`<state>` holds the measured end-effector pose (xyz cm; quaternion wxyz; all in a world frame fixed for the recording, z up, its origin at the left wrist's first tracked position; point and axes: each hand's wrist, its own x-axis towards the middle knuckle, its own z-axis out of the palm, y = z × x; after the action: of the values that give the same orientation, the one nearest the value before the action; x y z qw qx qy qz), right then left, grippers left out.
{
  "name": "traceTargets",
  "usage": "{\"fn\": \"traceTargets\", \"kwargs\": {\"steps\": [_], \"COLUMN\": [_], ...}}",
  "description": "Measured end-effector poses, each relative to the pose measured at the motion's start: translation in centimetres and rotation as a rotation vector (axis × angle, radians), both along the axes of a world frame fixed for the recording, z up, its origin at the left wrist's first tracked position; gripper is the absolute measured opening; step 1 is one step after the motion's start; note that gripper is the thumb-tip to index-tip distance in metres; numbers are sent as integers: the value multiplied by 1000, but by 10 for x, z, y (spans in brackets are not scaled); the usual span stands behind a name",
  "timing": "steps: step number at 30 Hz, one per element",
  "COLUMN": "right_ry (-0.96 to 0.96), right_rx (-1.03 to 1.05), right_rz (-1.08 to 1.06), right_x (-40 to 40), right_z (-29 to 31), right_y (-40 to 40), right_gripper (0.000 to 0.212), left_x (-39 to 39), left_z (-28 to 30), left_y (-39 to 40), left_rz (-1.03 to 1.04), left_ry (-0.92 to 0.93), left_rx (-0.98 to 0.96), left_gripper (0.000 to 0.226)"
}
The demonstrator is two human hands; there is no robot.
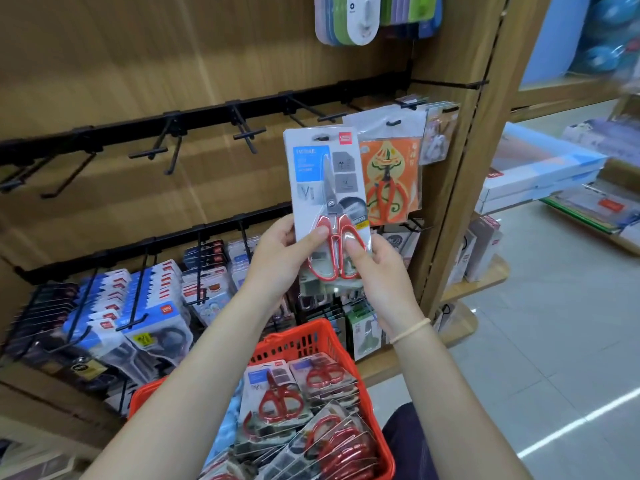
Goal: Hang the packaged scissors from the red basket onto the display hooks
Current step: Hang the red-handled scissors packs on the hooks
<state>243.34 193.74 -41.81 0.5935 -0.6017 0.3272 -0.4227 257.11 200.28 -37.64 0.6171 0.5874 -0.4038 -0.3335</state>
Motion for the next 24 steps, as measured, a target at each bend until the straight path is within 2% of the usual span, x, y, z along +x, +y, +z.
{"fn": "traceTargets", "kwargs": {"steps": [5,12,16,18,21,24], "right_ry": [-8,-10,83,143,245,343], "right_rx": [24,-1,-273,-340,-403,-425], "right_rz": [-18,-86,-196,-191,-152,-133], "right_x": [1,6,7,8,14,25], "right_z": [2,-2,-10,-19,-26,-30], "right_y": [-12,-15,-17,-21,-33,-49], "right_gripper": [20,21,44,45,43,47], "left_x": [4,7,13,16,20,29], "left_z": [-9,-16,-27,-33,-39,-44], "left_y": [0,-4,-6,-6,-14,-30], "left_rz": [110,152,200,193,183,188], "left_ry": [-64,-84,-266,-391,-496,-514], "left_rx": [26,17,-6,-20,20,72], "left_gripper": [25,29,50,59,54,54]}}
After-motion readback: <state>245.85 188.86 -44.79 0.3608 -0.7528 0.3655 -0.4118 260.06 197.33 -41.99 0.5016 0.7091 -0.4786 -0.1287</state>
